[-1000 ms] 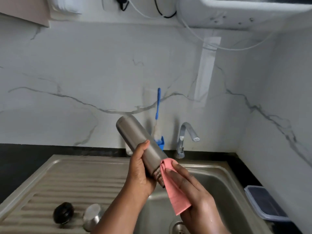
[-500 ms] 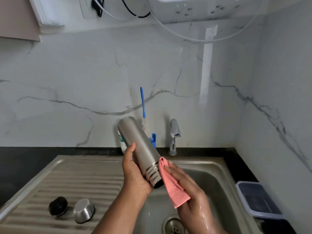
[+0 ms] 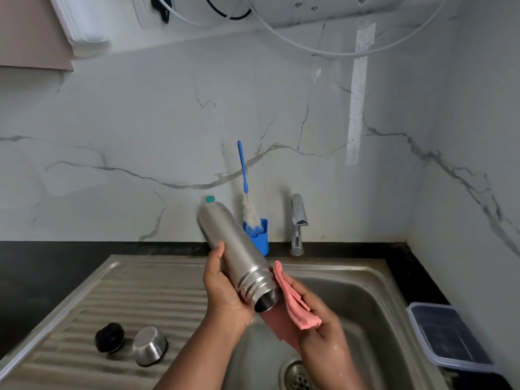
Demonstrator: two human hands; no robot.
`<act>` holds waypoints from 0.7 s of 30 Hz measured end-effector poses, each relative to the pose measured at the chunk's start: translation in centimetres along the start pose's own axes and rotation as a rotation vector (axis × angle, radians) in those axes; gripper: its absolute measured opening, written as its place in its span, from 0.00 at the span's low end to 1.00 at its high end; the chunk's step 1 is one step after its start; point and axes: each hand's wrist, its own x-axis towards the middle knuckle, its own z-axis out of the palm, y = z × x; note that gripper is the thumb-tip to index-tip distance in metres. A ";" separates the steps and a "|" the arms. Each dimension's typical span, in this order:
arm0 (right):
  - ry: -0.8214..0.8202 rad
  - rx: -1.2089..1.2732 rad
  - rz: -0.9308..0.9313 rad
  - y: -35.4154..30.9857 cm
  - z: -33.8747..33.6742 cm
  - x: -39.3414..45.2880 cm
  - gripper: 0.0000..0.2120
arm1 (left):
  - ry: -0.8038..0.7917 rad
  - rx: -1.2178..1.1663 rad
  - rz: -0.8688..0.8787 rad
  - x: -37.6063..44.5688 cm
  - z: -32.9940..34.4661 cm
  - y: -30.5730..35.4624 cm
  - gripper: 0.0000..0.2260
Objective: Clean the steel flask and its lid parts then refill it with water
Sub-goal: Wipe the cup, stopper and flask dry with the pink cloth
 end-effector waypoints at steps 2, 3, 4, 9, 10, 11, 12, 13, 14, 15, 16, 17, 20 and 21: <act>0.014 -0.037 0.058 -0.1 0.2 0.2 0.20 | 0.008 0.043 0.062 0.1 -0.2 -0.6 0.36; 0.036 -0.019 0.091 -0.1 -0.1 0.3 0.25 | 0.014 0.086 0.089 0.1 -0.4 -1.0 0.43; 0.064 -0.056 0.052 -0.4 -0.2 0.4 0.27 | 0.018 0.143 0.103 0.2 -0.7 -1.3 0.47; 0.245 0.303 0.136 -1.0 -0.5 1.9 0.19 | -0.099 0.145 0.103 0.7 -0.8 -0.3 0.24; 0.280 0.390 0.166 -0.9 -0.7 2.4 0.19 | -0.129 0.122 0.095 0.7 -0.7 -0.2 0.20; 0.305 0.448 0.211 -0.9 -0.8 2.7 0.18 | -0.148 0.105 0.095 0.5 -0.5 -0.1 0.17; 0.315 0.489 0.268 -0.8 -0.9 3.1 0.17 | -0.159 0.090 0.097 0.4 -0.4 -0.2 0.14; 0.314 0.512 0.323 -0.8 -0.8 3.1 0.17 | -0.164 0.071 0.102 0.2 -0.1 -0.3 0.14; 0.319 0.487 0.350 -0.6 -0.7 2.9 0.17 | -0.156 0.053 0.106 0.1 0.1 -0.5 0.16; 0.317 0.466 0.338 -0.9 -0.5 2.6 0.17 | -0.122 0.047 0.096 -0.1 0.4 -0.7 0.20; 0.319 0.427 0.309 -1.1 -0.4 2.2 0.17 | -0.079 0.043 0.079 -0.1 0.6 -0.9 0.25; 0.297 0.390 0.271 -1.3 -0.2 1.8 0.18 | -0.039 0.039 0.064 -0.1 0.8 -1.0 0.29; 0.231 0.330 0.255 -1.5 -0.4 0.9 0.18 | -0.012 0.044 0.027 0.1 0.4 -1.1 0.32; 0.227 0.244 0.284 -1.6 -0.2 1.0 0.17 | -0.012 0.050 0.025 0.0 0.2 -1.1 0.29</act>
